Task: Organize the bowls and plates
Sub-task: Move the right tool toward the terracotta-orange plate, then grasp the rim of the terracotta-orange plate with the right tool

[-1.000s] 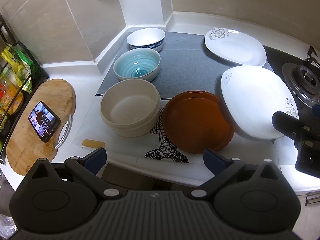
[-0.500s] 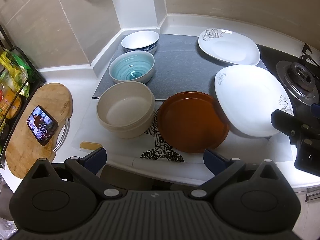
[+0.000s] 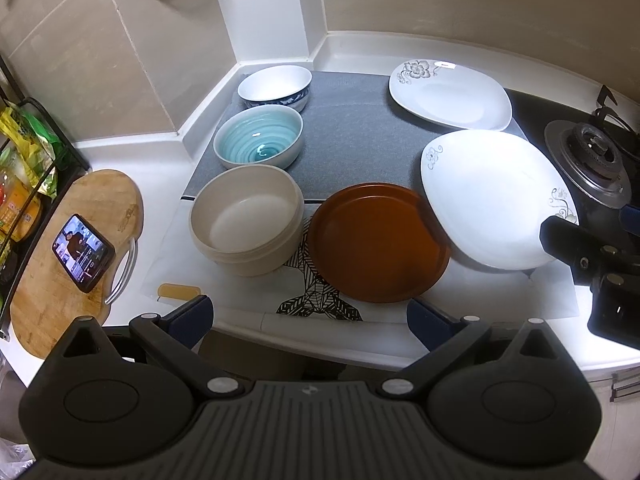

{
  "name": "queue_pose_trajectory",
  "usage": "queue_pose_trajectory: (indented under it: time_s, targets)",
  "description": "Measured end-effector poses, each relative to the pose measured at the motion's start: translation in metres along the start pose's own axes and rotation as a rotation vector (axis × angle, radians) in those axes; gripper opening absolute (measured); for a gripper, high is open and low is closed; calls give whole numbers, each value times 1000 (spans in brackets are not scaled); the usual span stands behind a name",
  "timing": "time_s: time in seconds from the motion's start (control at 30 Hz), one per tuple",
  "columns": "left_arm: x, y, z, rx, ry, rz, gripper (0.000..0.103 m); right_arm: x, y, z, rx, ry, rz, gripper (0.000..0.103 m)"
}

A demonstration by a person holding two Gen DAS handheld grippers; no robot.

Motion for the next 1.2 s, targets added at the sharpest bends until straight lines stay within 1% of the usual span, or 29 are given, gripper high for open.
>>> queue_pose_trajectory:
  time_s: [0.37,0.6,0.73,0.83,0.93,1.07,1.2]
  targets:
    - [7,-10,6,24,7,18,103,3,-5,6,-10,1,31,103]
    - [14,-24,14,50,28,55,103,7,-14,10,-14,-7,73,103]
    - [16,-35,26,96,59,79,103,6,-23,13,-24,-24,106,103]
    - [16,-49,41,134,89,81,103,0,-35,19,-54,-54,146,103]
    - [11,-61,56,168,104,76,103,-6,-45,28,-64,-75,181,103]
    - [3,-78,69,214,69,72,103,-9,-59,37,-70,-108,223,103]
    - [-2,-96,75,289,6,88,103,-14,-74,49,-48,-134,240,103]
Point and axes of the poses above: each gripper's, at about its wrist camera, not at the fingertips, and y roughly against the way its jaws point, z to its left, x to its underside, the point moved 2 cm from there along -y, roughly the way its jaws point, and after that the axes turned 10 degrees about -y, right-handed, at the moved point
